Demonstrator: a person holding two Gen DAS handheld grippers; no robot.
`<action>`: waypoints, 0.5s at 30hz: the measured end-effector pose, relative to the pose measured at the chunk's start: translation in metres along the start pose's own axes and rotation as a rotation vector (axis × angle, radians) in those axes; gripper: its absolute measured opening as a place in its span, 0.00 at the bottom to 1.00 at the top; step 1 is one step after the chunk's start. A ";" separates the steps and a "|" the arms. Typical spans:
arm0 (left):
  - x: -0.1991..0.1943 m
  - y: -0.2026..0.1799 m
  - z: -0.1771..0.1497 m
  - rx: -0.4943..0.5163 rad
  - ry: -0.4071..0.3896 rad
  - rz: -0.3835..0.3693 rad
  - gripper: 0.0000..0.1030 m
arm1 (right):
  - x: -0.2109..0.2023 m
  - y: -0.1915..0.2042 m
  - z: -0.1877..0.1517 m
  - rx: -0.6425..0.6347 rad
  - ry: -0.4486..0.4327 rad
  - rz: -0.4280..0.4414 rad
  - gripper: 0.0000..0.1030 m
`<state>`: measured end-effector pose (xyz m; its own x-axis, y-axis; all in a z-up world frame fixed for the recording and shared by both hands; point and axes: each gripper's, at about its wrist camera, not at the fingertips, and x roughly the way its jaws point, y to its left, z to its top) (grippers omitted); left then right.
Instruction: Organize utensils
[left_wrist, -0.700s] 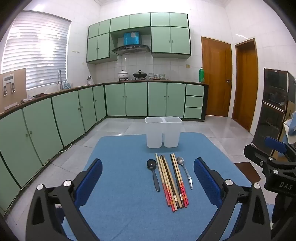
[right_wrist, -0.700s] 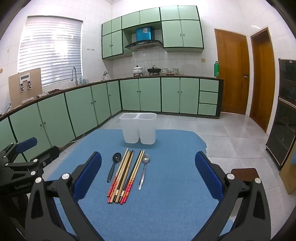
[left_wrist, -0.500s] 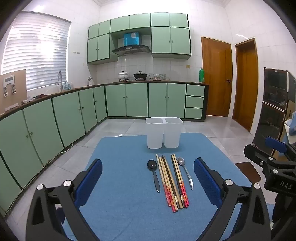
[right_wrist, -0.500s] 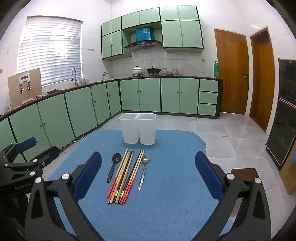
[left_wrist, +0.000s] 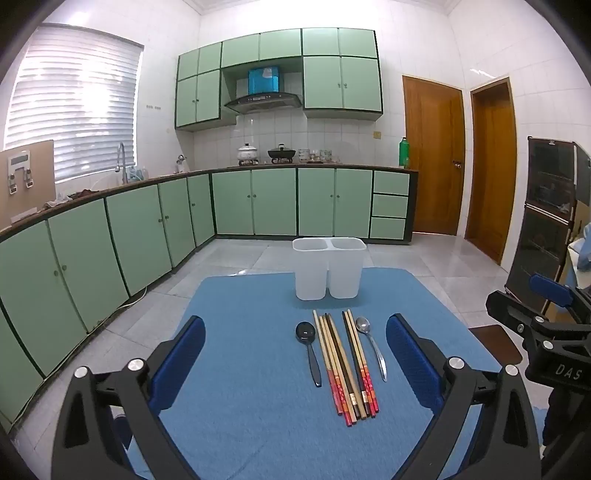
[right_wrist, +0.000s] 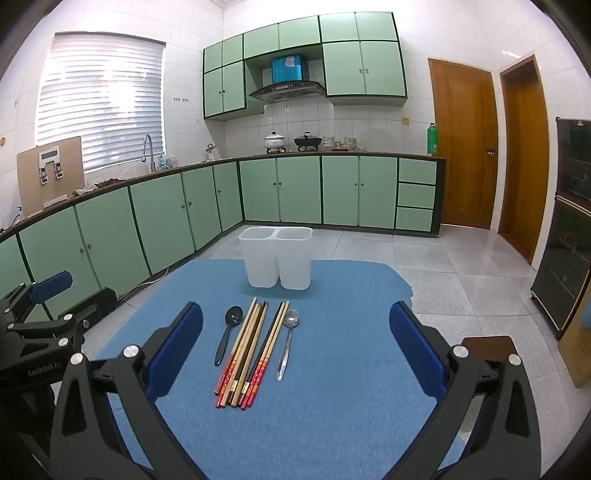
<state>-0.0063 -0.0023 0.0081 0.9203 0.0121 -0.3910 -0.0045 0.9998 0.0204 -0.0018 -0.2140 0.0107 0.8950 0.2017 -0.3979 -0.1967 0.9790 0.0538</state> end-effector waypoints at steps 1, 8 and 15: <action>-0.001 0.000 0.001 -0.001 -0.001 0.000 0.93 | 0.000 0.000 0.000 0.000 0.000 0.001 0.95; 0.000 0.003 0.004 -0.002 -0.001 0.004 0.93 | 0.000 0.000 0.000 -0.001 0.001 0.001 0.95; -0.001 0.003 0.002 0.000 -0.003 0.004 0.93 | 0.000 0.000 0.000 -0.001 -0.001 0.001 0.95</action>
<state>-0.0065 0.0002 0.0103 0.9214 0.0161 -0.3884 -0.0084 0.9997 0.0216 -0.0018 -0.2137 0.0108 0.8951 0.2024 -0.3973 -0.1976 0.9788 0.0533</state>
